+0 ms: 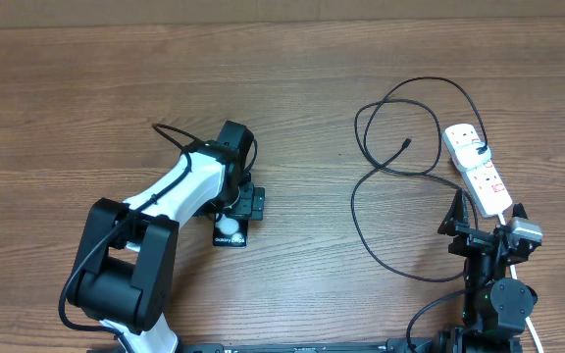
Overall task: Plug charger to phone and switch on socket
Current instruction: 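Move the left gripper over the black phone and lower onto it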
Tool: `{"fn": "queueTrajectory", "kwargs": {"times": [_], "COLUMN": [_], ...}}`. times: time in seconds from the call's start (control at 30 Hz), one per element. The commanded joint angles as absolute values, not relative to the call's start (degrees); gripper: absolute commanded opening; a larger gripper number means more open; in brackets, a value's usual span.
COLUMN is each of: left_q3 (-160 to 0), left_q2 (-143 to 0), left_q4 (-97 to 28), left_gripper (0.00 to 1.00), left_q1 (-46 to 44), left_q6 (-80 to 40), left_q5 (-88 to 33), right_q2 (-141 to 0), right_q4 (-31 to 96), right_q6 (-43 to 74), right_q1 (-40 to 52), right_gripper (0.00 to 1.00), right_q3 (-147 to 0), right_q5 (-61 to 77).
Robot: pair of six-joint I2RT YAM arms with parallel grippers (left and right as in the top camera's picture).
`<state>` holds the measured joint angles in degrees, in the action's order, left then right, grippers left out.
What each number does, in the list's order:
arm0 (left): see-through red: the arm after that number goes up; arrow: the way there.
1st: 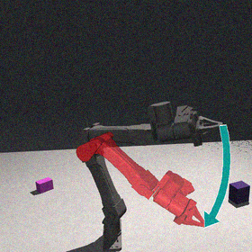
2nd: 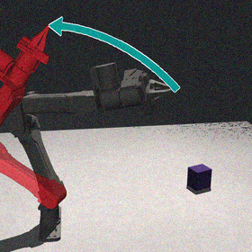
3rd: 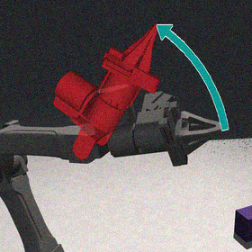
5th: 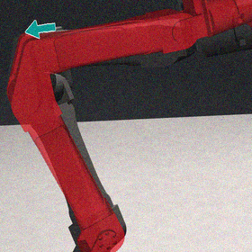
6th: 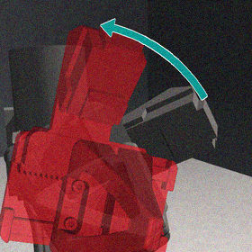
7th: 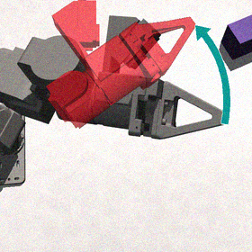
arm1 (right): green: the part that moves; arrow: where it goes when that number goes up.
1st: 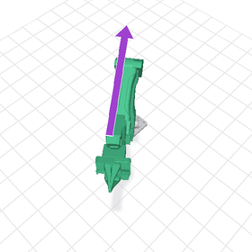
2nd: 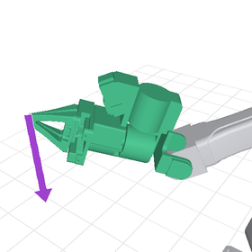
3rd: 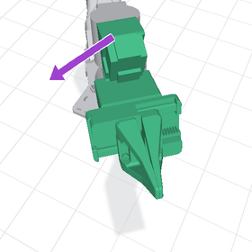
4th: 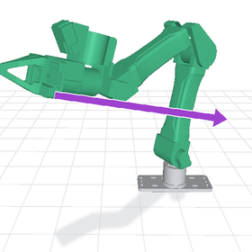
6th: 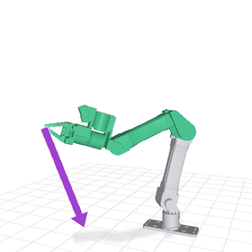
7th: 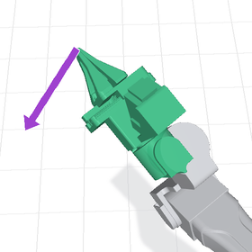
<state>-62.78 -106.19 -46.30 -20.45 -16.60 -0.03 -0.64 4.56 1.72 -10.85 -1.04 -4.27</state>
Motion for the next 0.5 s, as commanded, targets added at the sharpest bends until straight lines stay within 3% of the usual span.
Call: {"fn": "queueTrajectory", "kwargs": {"times": [0.0,0.47], "left_q3": [-60.07,-60.03], "left_q2": [-108.01,-108.01], "left_q4": [-46.41,-46.02], "left_gripper": [1.0,0.94], "left_q1": [-20.71,-23.38], "left_q6": [-18.31,-19.59], "left_q5": [-1.58,-2.33], "right_q2": [-0.38,-0.38], "right_q4": [4.38,4.38], "right_q6": [1.65,1.65], "right_q1": [-10.94,-10.94], "right_gripper": [1.0,1.0], "right_q3": [-0.45,-0.45], "right_q5": [-4.16,-4.16]}}
